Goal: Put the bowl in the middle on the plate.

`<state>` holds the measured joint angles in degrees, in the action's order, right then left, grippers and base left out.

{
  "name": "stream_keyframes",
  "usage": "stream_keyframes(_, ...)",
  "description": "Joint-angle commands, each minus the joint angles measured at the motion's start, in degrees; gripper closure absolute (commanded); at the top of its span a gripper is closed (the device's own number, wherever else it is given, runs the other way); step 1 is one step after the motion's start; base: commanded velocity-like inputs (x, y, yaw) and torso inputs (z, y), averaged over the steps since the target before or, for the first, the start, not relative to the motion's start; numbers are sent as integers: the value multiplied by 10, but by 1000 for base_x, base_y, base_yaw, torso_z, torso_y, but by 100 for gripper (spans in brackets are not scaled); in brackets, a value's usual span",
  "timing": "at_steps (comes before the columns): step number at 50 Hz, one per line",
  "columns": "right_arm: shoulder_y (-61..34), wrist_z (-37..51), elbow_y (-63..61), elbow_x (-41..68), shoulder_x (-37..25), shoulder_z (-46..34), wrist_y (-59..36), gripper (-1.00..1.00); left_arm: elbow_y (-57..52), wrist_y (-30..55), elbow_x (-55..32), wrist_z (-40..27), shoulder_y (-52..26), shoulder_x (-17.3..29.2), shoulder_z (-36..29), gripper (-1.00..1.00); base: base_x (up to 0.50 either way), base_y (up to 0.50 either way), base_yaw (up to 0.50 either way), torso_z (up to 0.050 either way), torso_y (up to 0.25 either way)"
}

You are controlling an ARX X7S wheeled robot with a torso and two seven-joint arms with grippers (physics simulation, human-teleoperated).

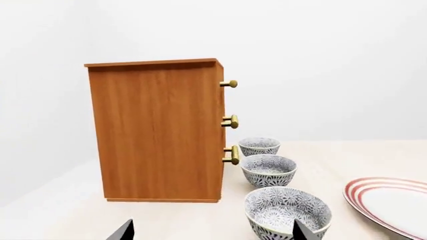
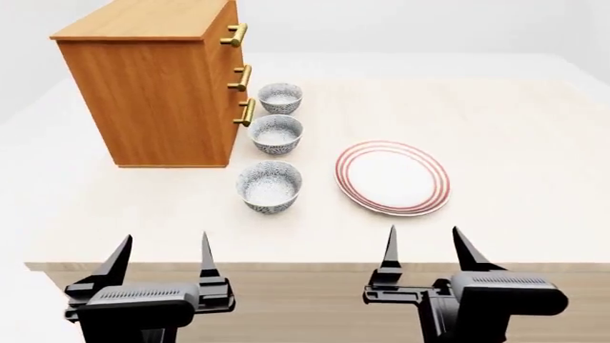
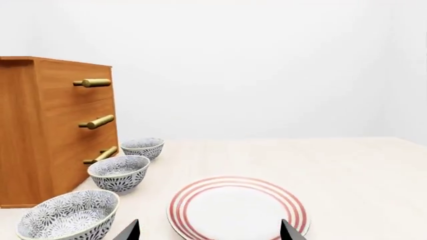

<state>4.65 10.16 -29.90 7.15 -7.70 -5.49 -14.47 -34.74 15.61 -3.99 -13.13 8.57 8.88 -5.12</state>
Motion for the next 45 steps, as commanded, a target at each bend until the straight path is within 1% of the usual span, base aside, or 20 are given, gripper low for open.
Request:
stream_keyframes(1, 2, 0, 2, 19, -5, 1, 16, -100, 1, -2, -6, -6, -1, 4, -3, -100, 500, 0, 0, 0, 0)
stream_keyframes(31, 2, 16, 5, 28, -18, -10, 22, -100, 1, -5, -14, -19, 0, 16, -15, -100, 500, 0, 0, 0, 0)
stream_keyframes(40, 2, 18, 7, 31, -23, -13, 26, -100, 6, -7, -16, -22, -2, 19, -17, -100, 414, 0, 0, 0, 0)
stream_keyframes(45, 1, 20, 8, 35, -24, -13, 26, -100, 4, -8, -19, -23, -1, 21, -20, -100, 248, 0, 0, 0, 3)
